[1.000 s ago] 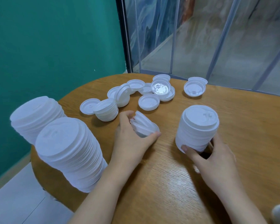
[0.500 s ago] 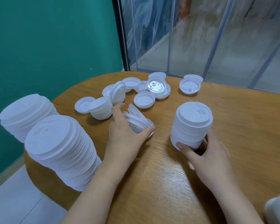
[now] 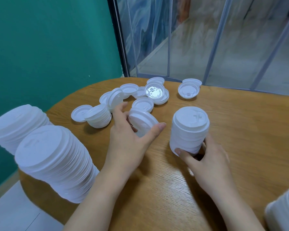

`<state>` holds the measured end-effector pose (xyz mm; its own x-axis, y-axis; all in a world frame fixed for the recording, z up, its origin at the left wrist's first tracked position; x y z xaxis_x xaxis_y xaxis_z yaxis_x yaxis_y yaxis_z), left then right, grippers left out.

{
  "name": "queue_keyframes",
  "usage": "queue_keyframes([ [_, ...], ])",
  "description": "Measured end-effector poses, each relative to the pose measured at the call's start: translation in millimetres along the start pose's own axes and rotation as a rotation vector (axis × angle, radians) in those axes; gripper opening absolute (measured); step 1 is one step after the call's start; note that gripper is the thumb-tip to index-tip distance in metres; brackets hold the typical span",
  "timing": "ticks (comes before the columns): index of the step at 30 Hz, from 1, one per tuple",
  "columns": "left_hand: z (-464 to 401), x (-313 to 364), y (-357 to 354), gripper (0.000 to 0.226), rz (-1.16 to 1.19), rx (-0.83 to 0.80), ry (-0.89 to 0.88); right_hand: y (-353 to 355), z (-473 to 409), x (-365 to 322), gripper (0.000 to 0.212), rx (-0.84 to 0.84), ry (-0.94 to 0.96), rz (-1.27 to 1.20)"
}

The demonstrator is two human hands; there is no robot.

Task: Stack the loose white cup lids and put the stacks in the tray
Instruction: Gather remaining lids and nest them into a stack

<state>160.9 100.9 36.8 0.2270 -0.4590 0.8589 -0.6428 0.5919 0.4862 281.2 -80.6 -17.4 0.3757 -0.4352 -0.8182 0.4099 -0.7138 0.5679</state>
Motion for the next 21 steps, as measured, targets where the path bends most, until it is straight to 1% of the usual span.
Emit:
queue_keyframes([
  [2,1.9,5.9,-5.6,0.09,0.028,0.007,-0.027,-0.2,-0.4,-0.8,0.051,0.002,0.004,0.003],
  [4,2.8,12.3,-9.9,0.085,0.038,0.01,-0.063,-0.1,-0.7,-0.8,0.052,0.0,0.004,0.006],
  [10,-2.8,31.7,-16.6,0.077,0.018,-0.014,-0.222,0.0,-1.0,1.9,0.055,-0.013,-0.005,0.009],
  [12,-5.6,38.1,-20.6,0.078,-0.005,-0.037,-0.252,0.8,-1.0,1.7,0.055,-0.007,-0.013,0.01],
  [17,-14.1,43.9,-32.0,0.087,-0.035,-0.129,-0.252,1.3,-0.9,2.7,0.055,0.018,-0.01,0.012],
  [19,-16.7,45.8,-38.7,0.084,-0.019,-0.146,-0.237,1.5,-1.4,3.2,0.053,0.023,-0.015,0.016],
  [21,-18.4,48.2,-47.6,0.075,-0.033,-0.184,-0.239,2.4,-0.8,2.9,0.054,0.031,-0.013,0.024],
])
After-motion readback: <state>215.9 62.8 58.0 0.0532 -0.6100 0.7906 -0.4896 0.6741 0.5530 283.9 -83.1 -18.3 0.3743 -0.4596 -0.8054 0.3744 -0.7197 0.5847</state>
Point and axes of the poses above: each hand's wrist, its own z-axis away from the middle knuckle, its own y-axis out of the back of the hand, x = y × z, the point moved 5 cm from there along -z, towards the middle knuckle, and after that the axes turned 10 degrees about -x, right-handed, at the moved point
